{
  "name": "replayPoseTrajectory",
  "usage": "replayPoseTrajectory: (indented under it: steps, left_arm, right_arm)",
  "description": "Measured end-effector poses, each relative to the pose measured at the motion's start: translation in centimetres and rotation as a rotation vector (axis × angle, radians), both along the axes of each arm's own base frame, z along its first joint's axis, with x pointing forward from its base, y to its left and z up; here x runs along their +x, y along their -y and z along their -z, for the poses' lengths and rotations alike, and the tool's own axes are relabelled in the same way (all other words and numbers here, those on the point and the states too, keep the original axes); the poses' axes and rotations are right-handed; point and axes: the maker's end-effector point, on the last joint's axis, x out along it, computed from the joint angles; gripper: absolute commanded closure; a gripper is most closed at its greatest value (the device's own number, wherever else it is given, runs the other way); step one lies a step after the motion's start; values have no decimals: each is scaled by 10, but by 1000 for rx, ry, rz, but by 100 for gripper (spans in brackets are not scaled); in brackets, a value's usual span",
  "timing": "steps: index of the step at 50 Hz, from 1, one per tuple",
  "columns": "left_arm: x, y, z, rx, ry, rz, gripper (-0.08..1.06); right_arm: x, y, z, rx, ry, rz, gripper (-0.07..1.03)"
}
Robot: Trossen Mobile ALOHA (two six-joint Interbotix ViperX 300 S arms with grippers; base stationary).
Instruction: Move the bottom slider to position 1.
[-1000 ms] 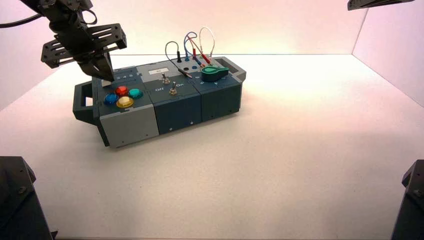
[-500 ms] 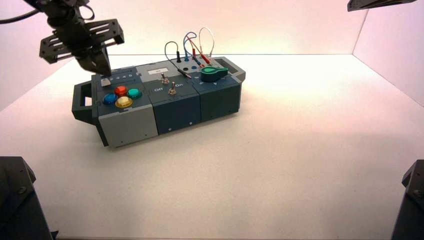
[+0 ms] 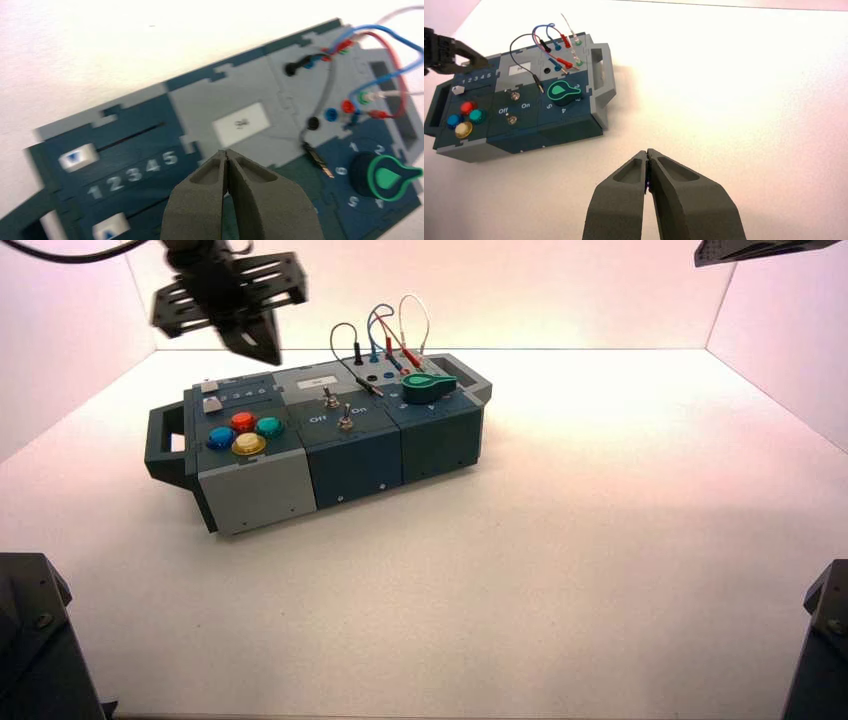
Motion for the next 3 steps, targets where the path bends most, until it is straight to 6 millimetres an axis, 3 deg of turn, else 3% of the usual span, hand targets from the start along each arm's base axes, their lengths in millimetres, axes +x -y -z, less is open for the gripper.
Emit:
replayPoseTrajectory:
  steps: [3]
  left_arm:
    - [1, 1, 3, 2, -6, 3, 101]
  right_arm:
    - [0, 0, 0, 0, 0, 0, 98]
